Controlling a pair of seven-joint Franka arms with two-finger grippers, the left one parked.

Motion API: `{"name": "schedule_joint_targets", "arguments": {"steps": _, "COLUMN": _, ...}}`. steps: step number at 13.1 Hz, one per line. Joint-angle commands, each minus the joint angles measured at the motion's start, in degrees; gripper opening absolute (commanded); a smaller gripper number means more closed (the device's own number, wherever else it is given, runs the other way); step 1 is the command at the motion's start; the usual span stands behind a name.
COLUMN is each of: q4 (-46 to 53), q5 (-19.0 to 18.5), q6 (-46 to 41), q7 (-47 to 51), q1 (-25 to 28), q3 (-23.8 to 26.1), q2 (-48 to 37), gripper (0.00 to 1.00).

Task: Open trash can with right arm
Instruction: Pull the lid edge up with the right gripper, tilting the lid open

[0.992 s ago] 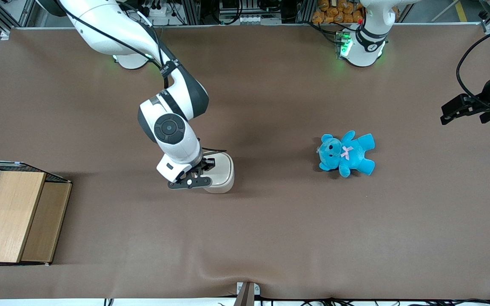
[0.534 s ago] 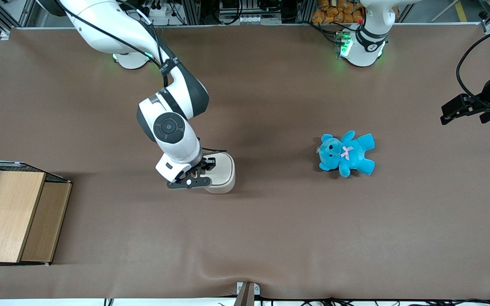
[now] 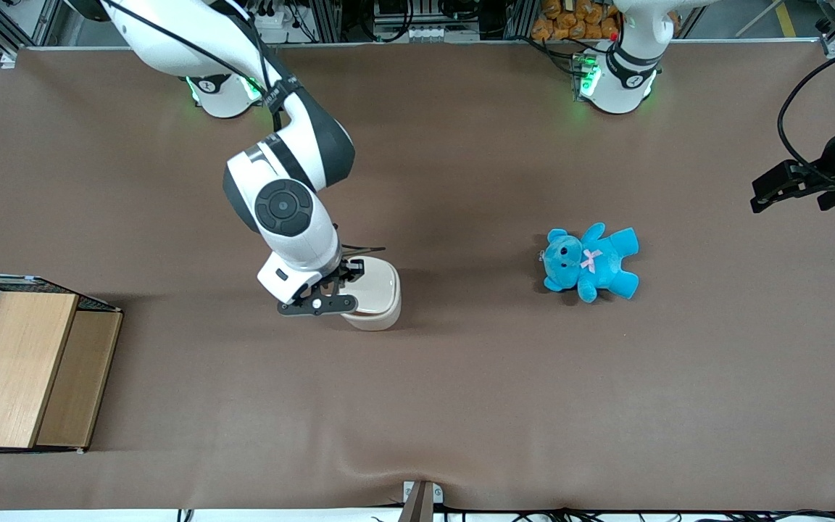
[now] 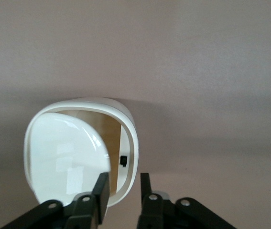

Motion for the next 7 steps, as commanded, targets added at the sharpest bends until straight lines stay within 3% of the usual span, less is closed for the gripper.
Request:
{"name": "schedule_joint_targets", "arguments": {"steps": 1, "q4": 0.72, "q5": 2.75, "q6": -4.39, "q7": 0.27, "q1": -3.13, "q3": 0.23, "q2": -4.08, "gripper": 0.56}}
{"name": "schedule_joint_targets", "arguments": {"steps": 3, "q4": 1.86, "q5": 2.67, "q6": -6.51, "q7": 0.27, "q1": -3.93, "q3": 0.06, "q2": -6.63, "gripper": 0.84}}
{"name": "schedule_joint_targets", "arguments": {"steps": 5, "q4": 1.87, "q5": 1.88, "q6": -8.44, "q7": 0.09, "q1": -4.81, "q3": -0.20, "q2": -9.18, "gripper": 1.00}}
{"name": "schedule_joint_targets", "arguments": {"steps": 7, "q4": 1.87, "q5": 1.96, "q6": -10.46, "q7": -3.40, "q1": -8.05, "q3": -0.12, "q2": -12.08, "gripper": 1.00}}
